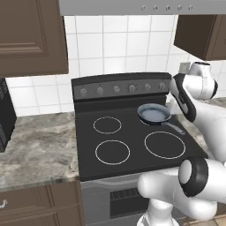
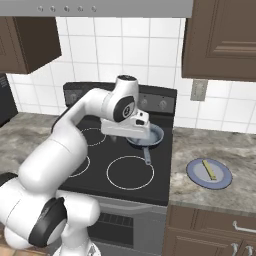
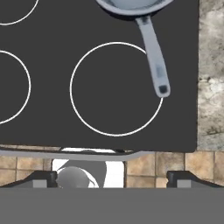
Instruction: Pick up the butter stick and place it in the pan. Then turn on the burner for the pan.
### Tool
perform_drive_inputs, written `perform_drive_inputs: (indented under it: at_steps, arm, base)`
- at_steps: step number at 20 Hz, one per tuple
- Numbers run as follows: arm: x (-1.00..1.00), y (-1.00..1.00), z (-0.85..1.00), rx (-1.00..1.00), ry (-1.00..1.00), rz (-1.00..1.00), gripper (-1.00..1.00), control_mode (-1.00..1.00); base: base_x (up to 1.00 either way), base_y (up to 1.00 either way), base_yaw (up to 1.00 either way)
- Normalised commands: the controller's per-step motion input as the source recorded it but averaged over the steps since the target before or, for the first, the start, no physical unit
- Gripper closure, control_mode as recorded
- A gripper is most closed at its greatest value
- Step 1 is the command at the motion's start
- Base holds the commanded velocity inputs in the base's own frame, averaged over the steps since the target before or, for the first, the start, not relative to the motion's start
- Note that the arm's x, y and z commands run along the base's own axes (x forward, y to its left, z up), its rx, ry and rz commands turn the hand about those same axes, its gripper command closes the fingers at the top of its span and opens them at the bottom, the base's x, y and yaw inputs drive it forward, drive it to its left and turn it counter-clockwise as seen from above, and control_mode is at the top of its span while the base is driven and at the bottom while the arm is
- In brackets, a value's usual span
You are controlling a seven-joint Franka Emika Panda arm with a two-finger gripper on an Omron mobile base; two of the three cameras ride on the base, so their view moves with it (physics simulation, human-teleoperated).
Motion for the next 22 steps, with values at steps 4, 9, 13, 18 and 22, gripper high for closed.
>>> perform_drive_inputs:
  at_steps: [4,9,13,18,22]
  arm:
    - [0.00,-0.09,-0.19,0.00,0.09,0.00,-1.00,-1.00]
    - [0.00,-0.20,-0.18,0.00,0.06,0.00,-1.00,-1.00]
    - [0.00,-0.45,-0.13,0.00,0.04,0.03,-1.00,-1.00]
    - [0.02,-0.39,-0.11,0.00,0.06,0.03,-1.00,-1.00]
    - [0.03,-0.35,-0.08,0.00,0.04,0.04,-1.00,-1.00]
  base:
    - [0.00,0.00,0.00]
    - [0.00,0.00,0.00]
    - [0.00,0.00,0.00]
    - [0.00,0.00,0.00]
    - [0.00,0.00,0.00]
